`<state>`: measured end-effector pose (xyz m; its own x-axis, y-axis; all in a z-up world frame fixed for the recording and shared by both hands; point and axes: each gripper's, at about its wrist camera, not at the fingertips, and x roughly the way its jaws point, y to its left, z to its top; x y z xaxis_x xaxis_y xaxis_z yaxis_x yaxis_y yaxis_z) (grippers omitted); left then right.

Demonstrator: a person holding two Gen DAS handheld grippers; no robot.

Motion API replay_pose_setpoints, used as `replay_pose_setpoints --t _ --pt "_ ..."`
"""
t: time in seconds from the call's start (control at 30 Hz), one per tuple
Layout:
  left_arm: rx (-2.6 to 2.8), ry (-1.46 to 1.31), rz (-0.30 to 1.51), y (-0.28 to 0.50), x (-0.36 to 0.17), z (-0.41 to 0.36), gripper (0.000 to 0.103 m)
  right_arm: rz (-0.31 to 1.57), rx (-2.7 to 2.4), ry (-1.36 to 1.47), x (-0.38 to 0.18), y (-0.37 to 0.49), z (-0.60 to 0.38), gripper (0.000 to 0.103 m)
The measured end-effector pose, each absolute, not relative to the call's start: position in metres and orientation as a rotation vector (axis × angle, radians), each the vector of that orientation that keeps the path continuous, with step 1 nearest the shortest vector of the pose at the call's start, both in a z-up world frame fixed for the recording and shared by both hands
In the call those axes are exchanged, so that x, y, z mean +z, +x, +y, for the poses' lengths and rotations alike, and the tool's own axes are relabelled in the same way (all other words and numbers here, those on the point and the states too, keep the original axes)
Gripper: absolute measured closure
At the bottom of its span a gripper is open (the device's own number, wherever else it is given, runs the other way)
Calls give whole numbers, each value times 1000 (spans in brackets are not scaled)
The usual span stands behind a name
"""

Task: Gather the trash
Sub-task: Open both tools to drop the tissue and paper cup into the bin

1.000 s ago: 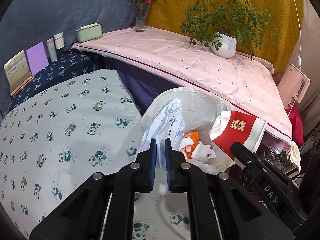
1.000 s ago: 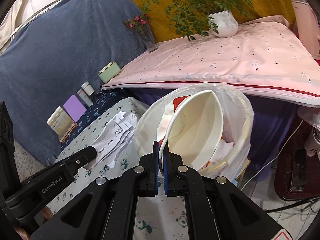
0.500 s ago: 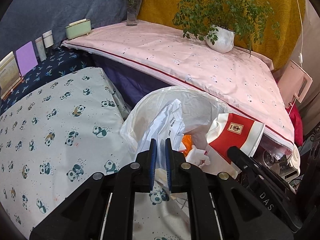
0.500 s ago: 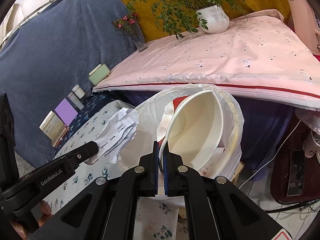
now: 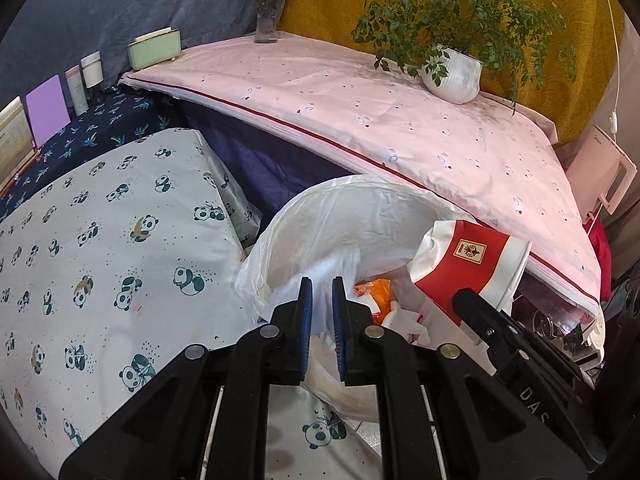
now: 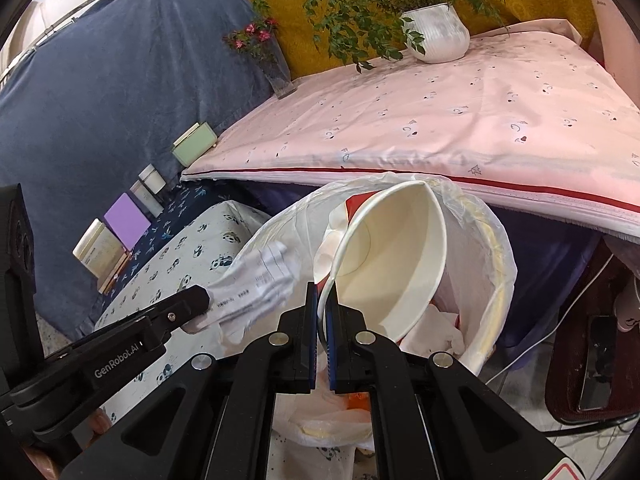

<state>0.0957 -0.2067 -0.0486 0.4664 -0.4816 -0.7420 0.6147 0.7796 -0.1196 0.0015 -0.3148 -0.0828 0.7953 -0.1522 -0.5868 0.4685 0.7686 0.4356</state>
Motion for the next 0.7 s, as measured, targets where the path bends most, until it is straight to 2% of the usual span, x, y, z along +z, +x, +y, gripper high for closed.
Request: replay_pose_setpoints --t 0.07,0.17,0.33,0.4,0.57,0.7 --pt "-673 174 847 97 -49 -207 90 560 -358 607 -83 3 -315 92" --pt "-666 172 849 99 -50 -207 74 561 -364 610 -83 6 -316 89" --pt "-652 170 835 99 -47 -202 65 561 -368 608 -82 8 -317 86" --pt "-638 163 824 99 -45 -198 56 557 -370 605 -81 7 -316 84" --pt "-618 150 812 97 -40 -185 53 556 -377 577 -73 4 -312 75" --pt "-595 151 800 94 -36 -173 46 559 -384 551 -67 -3 -307 67"
